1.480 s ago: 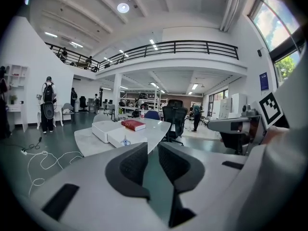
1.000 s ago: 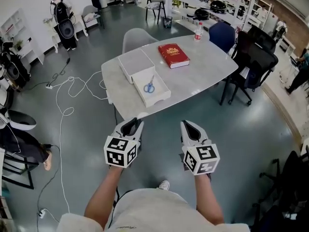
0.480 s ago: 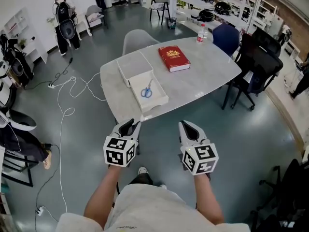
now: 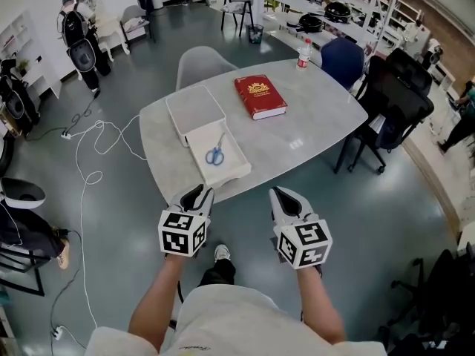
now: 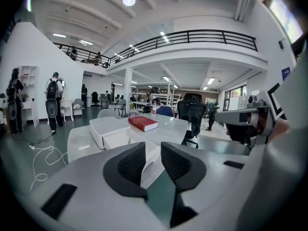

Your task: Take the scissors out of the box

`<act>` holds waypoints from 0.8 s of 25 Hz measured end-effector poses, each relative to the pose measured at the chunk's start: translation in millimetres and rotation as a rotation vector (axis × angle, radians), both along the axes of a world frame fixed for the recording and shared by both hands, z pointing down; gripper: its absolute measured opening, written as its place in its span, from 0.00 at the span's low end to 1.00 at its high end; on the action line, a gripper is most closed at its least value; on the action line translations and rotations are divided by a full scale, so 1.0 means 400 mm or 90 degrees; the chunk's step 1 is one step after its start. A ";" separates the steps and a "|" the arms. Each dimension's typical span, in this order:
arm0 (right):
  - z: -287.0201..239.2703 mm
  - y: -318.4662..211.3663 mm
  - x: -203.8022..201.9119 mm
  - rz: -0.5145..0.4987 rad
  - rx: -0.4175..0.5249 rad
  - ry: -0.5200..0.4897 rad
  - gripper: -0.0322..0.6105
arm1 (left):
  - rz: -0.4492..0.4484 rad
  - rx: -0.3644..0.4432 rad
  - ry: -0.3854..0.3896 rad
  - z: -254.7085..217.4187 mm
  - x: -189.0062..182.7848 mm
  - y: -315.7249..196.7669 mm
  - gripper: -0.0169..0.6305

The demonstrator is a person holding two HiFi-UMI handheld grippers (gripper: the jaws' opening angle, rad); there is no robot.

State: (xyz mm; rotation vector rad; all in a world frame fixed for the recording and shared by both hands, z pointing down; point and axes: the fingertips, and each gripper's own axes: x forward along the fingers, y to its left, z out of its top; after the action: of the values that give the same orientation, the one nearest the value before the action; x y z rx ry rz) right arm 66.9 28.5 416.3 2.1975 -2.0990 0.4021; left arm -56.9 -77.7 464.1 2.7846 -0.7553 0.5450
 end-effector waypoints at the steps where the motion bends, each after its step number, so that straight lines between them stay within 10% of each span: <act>1: -0.001 -0.019 0.009 0.000 -0.003 0.002 0.06 | 0.001 -0.005 -0.001 0.004 0.011 -0.019 0.14; 20: -0.003 -0.396 0.109 0.019 -0.049 0.003 0.06 | 0.050 -0.075 -0.049 0.076 0.128 -0.359 0.14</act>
State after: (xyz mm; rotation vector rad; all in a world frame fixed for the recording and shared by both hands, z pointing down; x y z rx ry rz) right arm 110.3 -129.9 415.1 2.1879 -2.0149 0.4714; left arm -5.7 -221.2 494.6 2.7066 -0.6091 0.6924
